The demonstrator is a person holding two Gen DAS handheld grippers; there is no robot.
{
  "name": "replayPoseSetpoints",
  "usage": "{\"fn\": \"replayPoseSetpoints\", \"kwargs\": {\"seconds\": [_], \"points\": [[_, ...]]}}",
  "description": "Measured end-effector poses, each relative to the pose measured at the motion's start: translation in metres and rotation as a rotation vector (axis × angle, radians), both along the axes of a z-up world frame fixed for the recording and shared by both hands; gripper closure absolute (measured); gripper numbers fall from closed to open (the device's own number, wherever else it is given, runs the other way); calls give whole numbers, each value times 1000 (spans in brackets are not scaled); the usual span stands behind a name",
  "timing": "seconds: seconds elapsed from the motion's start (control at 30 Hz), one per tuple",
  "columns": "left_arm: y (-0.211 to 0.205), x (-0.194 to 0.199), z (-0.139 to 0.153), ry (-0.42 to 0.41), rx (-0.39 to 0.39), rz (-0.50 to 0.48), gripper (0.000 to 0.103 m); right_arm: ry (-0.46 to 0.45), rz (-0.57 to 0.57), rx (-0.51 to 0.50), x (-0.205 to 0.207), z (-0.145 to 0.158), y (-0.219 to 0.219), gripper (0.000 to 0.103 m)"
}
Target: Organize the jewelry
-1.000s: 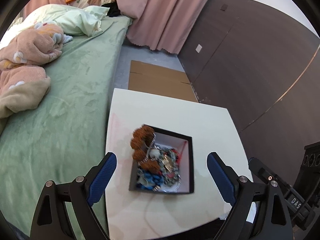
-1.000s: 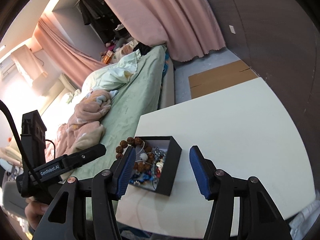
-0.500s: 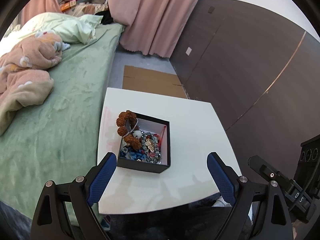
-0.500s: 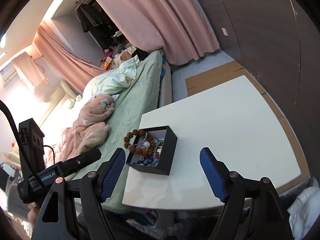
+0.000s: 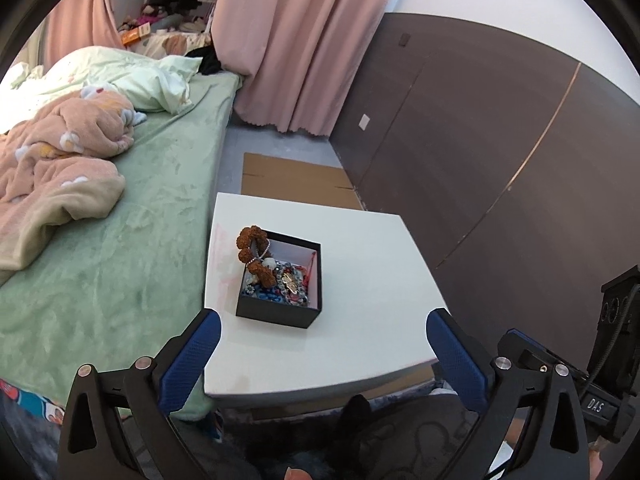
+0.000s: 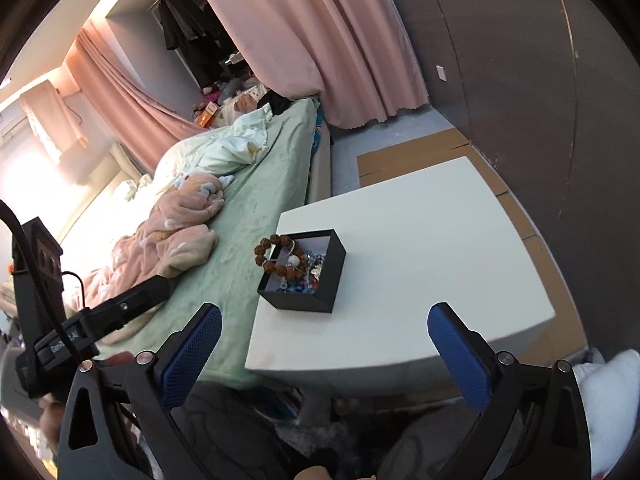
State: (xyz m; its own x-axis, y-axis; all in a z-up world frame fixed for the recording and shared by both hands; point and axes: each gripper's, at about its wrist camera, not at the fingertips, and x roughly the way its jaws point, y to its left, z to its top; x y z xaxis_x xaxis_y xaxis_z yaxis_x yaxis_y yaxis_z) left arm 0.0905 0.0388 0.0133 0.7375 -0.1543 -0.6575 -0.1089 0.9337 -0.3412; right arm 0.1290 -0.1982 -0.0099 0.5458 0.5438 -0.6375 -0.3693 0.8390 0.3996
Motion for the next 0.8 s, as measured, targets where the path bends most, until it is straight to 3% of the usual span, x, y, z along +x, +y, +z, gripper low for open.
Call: {"fn": "replayPoseSetpoints", "kwargs": {"seconds": [0.4, 0.8], "points": [[-18, -54, 10, 1, 52, -58, 1, -16, 4, -68, -55, 9, -11, 0], [-24, -87, 19, -39, 62, -107, 1, -52, -22, -63, -99, 21, -33, 0]]}}
